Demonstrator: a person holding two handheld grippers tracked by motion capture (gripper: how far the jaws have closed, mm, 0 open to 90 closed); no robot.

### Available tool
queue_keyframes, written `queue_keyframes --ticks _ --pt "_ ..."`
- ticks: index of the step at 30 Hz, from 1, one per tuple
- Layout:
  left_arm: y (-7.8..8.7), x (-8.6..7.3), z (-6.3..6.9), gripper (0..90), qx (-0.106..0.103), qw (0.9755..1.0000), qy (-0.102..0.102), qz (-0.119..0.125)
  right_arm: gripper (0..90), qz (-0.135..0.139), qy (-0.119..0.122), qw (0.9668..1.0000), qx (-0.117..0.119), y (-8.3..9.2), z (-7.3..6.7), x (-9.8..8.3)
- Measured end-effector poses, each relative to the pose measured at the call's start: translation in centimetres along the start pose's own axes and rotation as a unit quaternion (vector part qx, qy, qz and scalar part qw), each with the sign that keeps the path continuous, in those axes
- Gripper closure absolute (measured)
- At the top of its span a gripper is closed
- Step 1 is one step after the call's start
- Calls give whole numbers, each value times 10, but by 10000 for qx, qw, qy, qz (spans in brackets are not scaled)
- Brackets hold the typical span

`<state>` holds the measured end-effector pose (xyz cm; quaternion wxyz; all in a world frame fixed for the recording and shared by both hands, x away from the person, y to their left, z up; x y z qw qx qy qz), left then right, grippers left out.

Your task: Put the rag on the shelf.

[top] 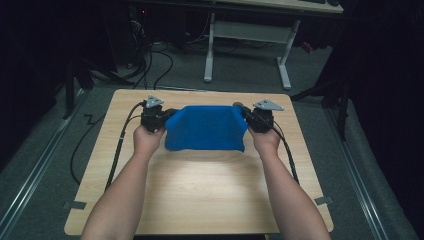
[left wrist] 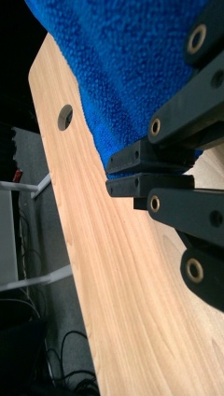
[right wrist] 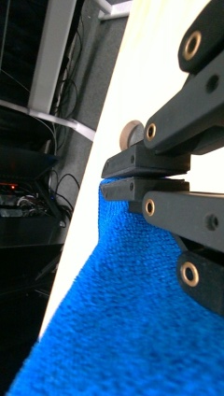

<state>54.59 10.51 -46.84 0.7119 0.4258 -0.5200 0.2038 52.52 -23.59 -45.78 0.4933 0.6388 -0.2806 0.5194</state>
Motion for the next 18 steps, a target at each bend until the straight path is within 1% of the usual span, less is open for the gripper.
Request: queue_keyframes --ticks 4,6,12,15,18 --pt "-1 -4 1 876 -39 10000 -8 -81 887 -24 45 10000 27 0 -3 -4" --pt "-1 -6 2 876 -54 10000 3 -66 886 -39 -1 10000 49 1 -5 -8" --pt "-2 -16 3 876 -88 9999 65 -112 886 -167 0 9998 90 1 -8 -20" --pt "-3 -21 2 876 -109 9998 107 -159 886 -187 46 9998 111 0 -9 -23" --pt "-5 -27 1 876 -125 9996 152 -200 886 -239 30 9996 124 -2 -10 -27"
Point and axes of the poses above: each handheld gripper's, and its own axes: y roughly backward along the jaws, x roughly out of its top, z roughly to its right, the point moved 3 cm from there along -y, roughly forward along the jaws, and after that the axes turned 5 degrees about z, right-handed, at the moved point
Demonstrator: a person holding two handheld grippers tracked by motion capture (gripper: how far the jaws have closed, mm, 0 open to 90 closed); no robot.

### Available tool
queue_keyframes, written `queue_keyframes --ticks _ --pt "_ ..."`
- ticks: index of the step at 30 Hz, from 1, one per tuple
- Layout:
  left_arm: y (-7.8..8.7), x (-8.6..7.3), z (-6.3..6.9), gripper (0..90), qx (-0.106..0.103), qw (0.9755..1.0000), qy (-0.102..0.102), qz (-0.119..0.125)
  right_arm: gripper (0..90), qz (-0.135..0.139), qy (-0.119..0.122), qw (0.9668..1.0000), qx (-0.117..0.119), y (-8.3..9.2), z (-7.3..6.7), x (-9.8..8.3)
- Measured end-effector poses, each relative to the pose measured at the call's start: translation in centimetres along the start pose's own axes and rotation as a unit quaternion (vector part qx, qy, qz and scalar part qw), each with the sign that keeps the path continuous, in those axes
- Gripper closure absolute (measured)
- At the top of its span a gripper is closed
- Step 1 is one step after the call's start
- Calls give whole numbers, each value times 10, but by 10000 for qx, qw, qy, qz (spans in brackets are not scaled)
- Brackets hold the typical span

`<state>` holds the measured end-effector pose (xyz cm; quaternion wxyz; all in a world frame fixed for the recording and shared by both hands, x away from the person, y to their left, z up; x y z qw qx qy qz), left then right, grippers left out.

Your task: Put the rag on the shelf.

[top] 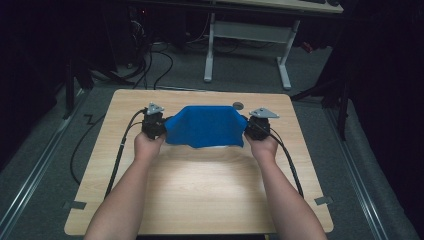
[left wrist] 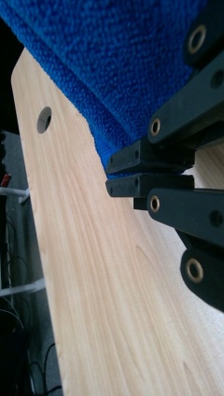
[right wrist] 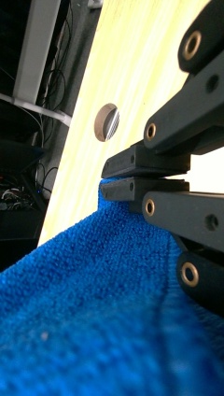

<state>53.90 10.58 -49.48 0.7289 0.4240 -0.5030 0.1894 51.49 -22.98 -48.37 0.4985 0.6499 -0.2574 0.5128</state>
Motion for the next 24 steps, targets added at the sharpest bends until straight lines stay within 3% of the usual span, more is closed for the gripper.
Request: queue_keyframes --ticks 15,24 --pt "-12 -15 2 869 -110 9997 137 -198 885 -162 -10 9999 -57 1 2 -21" --pt "-11 -15 3 852 -74 9997 154 -154 876 -152 -65 9999 -4 1 1 -27"
Point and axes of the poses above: each handheld gripper's, and its own axes: y roughly backward along the jaws, x roughly out of its top, z roughly to its right, the point moved 3 cm from there along -y, roughly forward along the jaws, and after that the axes turned 5 degrees about z, right-handed, at the moved point
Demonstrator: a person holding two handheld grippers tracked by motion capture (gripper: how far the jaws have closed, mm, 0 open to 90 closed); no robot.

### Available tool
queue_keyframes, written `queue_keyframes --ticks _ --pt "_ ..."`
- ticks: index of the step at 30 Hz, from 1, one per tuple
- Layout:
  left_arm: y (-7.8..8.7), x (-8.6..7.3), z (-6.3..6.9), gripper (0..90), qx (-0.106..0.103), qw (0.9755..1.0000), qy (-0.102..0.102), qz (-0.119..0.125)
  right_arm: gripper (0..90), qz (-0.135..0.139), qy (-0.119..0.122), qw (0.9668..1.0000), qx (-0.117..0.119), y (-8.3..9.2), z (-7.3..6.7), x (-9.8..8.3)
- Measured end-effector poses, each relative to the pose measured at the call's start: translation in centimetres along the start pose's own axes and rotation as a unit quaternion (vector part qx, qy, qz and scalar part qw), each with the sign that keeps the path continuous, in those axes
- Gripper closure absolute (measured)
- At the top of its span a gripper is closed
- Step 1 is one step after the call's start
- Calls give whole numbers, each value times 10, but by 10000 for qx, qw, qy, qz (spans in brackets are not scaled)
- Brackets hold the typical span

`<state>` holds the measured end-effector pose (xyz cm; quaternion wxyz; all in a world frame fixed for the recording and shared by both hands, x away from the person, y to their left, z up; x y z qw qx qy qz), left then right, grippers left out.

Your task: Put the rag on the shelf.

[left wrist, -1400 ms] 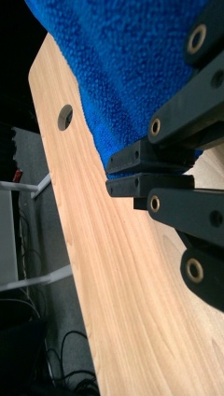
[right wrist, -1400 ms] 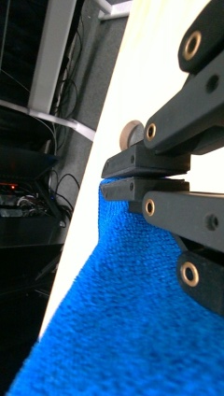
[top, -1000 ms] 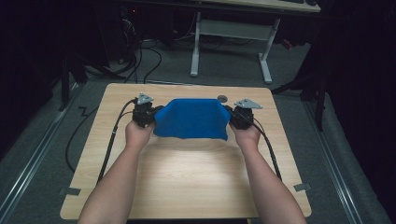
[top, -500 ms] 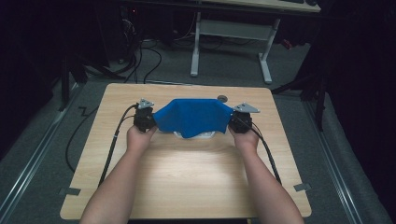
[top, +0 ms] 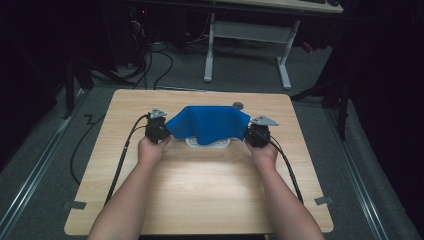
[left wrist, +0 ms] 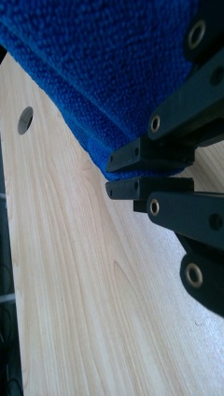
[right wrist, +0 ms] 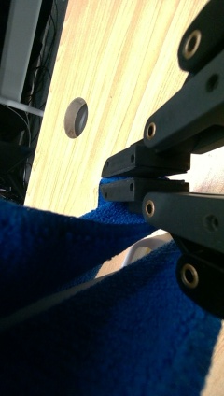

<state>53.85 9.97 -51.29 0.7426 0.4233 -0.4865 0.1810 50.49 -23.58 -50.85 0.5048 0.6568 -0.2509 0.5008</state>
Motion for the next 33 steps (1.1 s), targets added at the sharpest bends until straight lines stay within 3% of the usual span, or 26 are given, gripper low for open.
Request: queue_keyframes --ticks 4,7,13,25,33 --pt "3 3 -1 813 18 10000 -4 0 851 6 36 10000 17 1 -1 2" --pt "8 5 -4 715 112 9999 16 30 786 -3 27 10000 31 2 0 4" --pt "21 11 -9 605 289 9994 19 167 684 67 25 9999 -117 8 6 10" --pt "49 11 -17 543 448 9983 138 360 581 207 -100 9993 -282 25 17 22" --pt "65 6 -18 533 516 9977 145 425 522 206 -34 9992 -340 39 16 27"
Point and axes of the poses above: each handheld gripper's, and its own axes: y roughly backward along the jaws, x roughly out of its top, z roughly to its right, the point moved 3 cm from there along -y, roughly forward along the jaws, and after that the axes turned 5 degrees about z, right-handed, at the moved point
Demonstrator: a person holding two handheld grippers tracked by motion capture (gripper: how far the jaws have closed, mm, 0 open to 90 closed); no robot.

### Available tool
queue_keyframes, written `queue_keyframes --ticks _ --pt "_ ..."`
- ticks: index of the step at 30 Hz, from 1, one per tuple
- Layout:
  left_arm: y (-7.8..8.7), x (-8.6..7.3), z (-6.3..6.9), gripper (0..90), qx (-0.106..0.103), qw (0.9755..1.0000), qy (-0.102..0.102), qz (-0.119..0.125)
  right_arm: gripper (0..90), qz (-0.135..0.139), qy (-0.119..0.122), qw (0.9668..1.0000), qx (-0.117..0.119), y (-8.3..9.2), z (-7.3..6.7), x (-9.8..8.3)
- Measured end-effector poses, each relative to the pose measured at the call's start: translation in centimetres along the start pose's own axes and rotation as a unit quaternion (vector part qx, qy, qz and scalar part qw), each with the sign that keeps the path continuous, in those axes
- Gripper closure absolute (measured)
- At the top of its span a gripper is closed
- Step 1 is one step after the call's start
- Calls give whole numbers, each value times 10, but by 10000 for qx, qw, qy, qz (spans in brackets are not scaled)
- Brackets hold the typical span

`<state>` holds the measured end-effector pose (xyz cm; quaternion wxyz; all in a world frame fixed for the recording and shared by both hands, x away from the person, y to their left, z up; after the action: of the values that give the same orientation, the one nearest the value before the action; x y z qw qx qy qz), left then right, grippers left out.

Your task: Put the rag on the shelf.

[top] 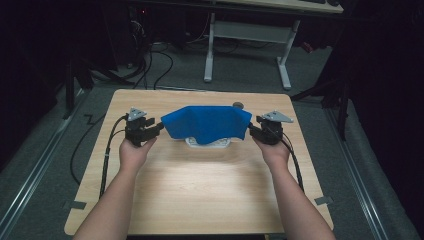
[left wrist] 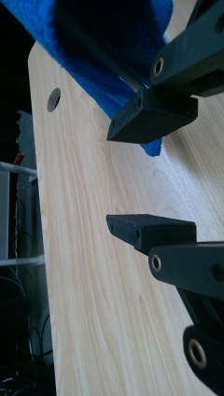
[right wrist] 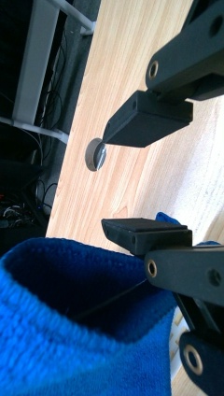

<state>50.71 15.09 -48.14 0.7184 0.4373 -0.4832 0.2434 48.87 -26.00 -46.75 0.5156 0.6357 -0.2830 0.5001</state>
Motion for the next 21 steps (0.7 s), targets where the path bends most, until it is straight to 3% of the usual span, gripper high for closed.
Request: queue_keyframes --ticks 12,15,21 --pt "22 -9 -4 531 52 9999 104 95 498 19 114 9999 -51 20 -1 5" --pt "27 -11 -3 530 40 9999 95 104 502 162 161 9997 -79 28 -1 3" --pt "41 -18 3 527 -41 9998 63 168 476 28 247 9997 -15 41 -3 -1"
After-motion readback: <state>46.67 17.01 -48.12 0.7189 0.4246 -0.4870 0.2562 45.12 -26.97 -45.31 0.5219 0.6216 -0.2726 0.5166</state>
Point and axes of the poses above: each handheld gripper's, and its own axes: y roughly backward along the jaws, x roughly out of its top, z roughly to its right, the point moved 3 cm from there along -y, roughly forward along the jaws, and after that the axes turned 5 degrees about z, right-handed, at the moved point
